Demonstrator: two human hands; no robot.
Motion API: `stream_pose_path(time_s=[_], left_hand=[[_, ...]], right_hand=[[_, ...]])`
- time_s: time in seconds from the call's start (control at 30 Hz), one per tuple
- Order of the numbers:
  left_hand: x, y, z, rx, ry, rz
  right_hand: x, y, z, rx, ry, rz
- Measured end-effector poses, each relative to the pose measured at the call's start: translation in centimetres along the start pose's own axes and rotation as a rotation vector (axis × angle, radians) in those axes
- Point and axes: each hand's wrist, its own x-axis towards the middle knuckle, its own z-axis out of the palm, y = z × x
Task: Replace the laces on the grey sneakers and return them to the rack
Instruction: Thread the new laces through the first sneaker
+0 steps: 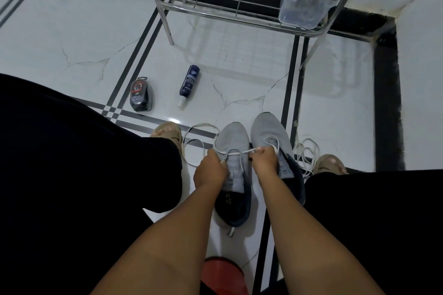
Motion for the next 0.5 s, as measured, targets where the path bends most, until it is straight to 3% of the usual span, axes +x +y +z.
stream_pose_path(time_s=[0.13,0.23,0.4,0.5], left_hand=[[1.0,0.2,-0.6,-0.046,-0.030,0.131],[2.8,0.5,-0.8,0.214,-0.064,0.206],[3.6,0.3,-1.0,0.568,-0.089,0.247],[3.9,1.3,-1.9,0.404,-0.172,0.111]], right_hand=[[-0.4,-0.5,-0.4,0.004,-0.039,-0.046],[-1.3,-0.6,-0.1,-0.163,0.014,-0.132],[-2.1,-2.0,-0.6,-0.199,0.131,-0.187],[-2.0,-3.2,-1.6,-0.137,0.160,-0.179]])
